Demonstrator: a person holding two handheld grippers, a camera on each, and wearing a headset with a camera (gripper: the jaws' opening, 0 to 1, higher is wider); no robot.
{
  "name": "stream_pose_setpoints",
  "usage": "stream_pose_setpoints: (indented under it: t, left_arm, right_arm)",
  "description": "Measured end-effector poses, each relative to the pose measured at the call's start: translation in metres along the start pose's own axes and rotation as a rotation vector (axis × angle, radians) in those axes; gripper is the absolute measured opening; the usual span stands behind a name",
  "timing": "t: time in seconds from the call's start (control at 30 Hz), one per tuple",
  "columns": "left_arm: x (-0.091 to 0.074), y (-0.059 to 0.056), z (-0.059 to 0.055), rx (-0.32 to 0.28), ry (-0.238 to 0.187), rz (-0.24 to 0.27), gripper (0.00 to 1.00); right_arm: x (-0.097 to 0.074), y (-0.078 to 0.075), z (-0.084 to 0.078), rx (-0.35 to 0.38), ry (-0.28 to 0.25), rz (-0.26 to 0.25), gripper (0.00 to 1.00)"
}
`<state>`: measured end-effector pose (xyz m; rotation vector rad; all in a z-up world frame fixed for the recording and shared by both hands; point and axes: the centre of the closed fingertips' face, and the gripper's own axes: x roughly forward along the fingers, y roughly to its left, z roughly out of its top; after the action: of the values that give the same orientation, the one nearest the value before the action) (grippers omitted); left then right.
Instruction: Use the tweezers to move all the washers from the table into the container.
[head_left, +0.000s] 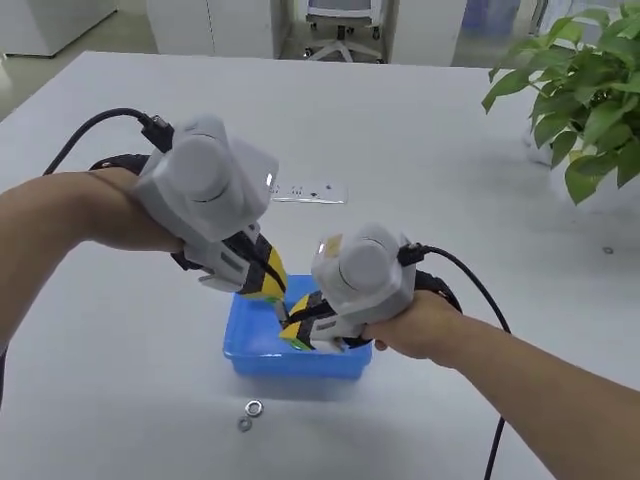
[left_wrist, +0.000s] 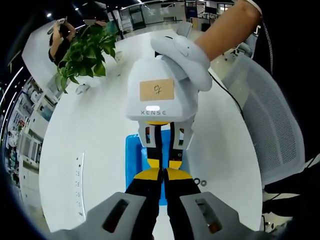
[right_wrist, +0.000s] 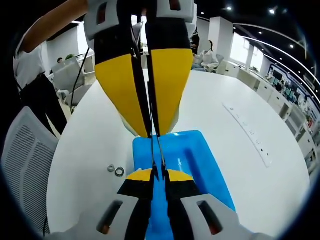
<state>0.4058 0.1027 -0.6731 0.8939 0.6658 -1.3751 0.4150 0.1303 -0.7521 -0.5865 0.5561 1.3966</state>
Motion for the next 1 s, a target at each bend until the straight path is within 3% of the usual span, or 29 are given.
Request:
stream_pose_setpoints:
  t: [0.4,1.0]
  left_arm:
    - [-0.014,-0.016,0.006,0.015,0.026,0.018,0.05]
    - [-0.018,-0.049,-0.003,0.004,0.056,0.016,0.05]
  right_arm:
    - [-0.008,0.015,0.012,-0.027,-0.011,-0.006,0.1]
    - [0.0,0.051,0.014,-0.042,-0.018,0.022,0.1]
